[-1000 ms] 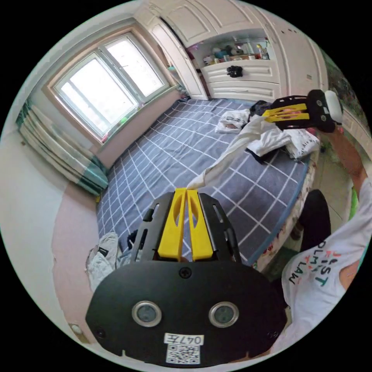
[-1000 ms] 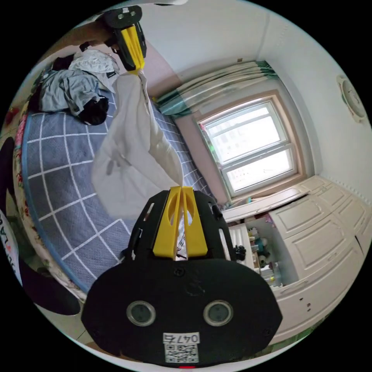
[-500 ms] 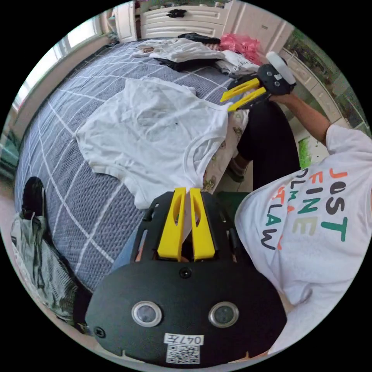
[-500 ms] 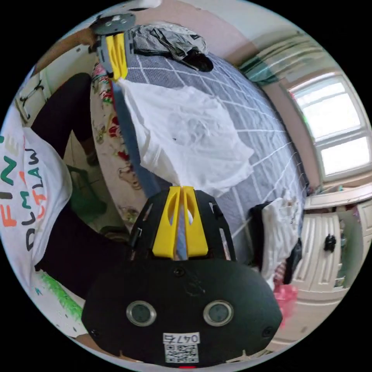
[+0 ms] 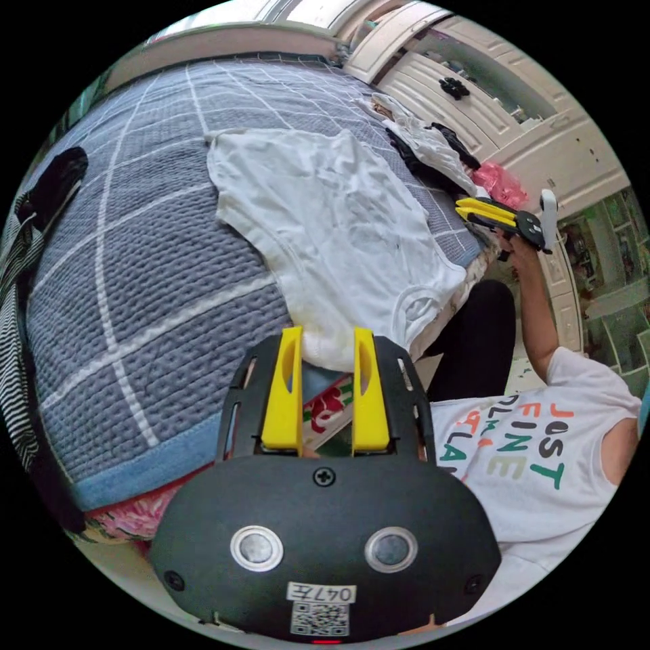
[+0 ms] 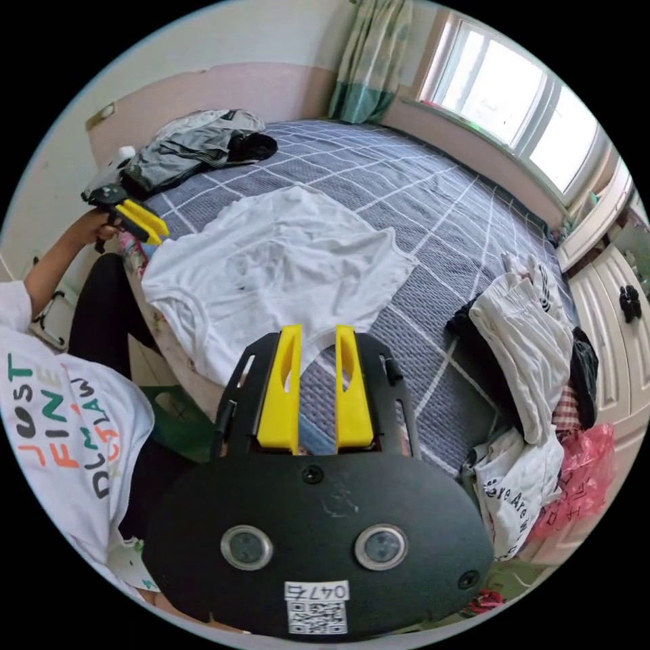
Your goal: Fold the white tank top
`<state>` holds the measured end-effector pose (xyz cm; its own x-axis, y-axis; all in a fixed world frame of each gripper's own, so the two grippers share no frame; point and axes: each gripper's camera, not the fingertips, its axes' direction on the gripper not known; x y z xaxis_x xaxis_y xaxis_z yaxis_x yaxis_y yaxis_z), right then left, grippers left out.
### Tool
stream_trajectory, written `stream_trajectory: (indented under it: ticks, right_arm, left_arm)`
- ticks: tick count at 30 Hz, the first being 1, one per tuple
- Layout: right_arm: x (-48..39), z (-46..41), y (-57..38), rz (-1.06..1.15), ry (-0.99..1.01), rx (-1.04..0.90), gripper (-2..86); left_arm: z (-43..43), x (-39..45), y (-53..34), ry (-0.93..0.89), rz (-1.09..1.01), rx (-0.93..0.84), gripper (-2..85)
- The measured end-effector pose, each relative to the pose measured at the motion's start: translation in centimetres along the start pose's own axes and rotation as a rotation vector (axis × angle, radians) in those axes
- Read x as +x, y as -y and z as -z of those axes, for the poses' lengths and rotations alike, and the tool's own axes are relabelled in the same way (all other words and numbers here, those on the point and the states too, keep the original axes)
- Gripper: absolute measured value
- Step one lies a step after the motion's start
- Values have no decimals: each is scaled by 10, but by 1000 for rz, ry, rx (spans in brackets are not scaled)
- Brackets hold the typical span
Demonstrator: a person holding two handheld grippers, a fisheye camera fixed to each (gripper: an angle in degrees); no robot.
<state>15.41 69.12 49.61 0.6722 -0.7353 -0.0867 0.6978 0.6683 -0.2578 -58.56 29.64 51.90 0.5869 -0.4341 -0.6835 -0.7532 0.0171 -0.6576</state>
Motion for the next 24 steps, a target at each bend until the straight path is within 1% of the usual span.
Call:
stream_trajectory:
  ticks: [1, 2, 3, 5, 7, 8, 12, 14, 17, 19, 20, 22, 24]
  right_arm:
    - [7, -11, -2, -27, -85, -32, 20]
    - [16, -22, -4, -60, -128, -62, 19]
    - [21, -27, -6, -77, -122, -70, 18]
    - [39, -45, -11, -137, 47, -48, 20]
    - [48, -57, -17, -180, 137, -23, 27]
    - [52, -65, -19, -195, 150, -26, 34]
    - [61, -85, -26, -215, 199, -84, 27]
    - [61, -96, -34, -231, 236, -95, 9]
    - [60, -86, -43, -215, 222, -74, 5]
    - [65, -74, -51, -251, 195, -36, 9]
    - [67, -72, -57, -258, 223, -26, 15]
    - [65, -72, -63, -227, 229, -41, 30]
    - [56, -54, -69, -161, 192, 15, 44]
  left_arm:
    - [-2, -3, -1, 1, 9, 7, 83]
    - [-4, -8, -2, 4, 25, 20, 55]
    - [-5, -11, -4, 0, 20, 25, 14]
    - [-7, -10, -6, -28, -23, 42, 0]
    - [-6, -8, -9, -24, -54, 52, -5]
    - [-3, -6, -11, 10, -57, 58, -6]
    - [4, -5, -25, 165, 0, 82, 1]
    - [-4, -12, -30, 177, 36, 63, 19]
    - [-19, -30, -40, 130, 106, 43, 65]
    - [-19, -38, -50, 55, 131, 75, 79]
    - [-18, -40, -57, 28, 134, 99, 85]
    - [-13, -39, -68, 31, 122, 140, 91]
    - [-4, -28, -83, 65, 57, 194, 90]
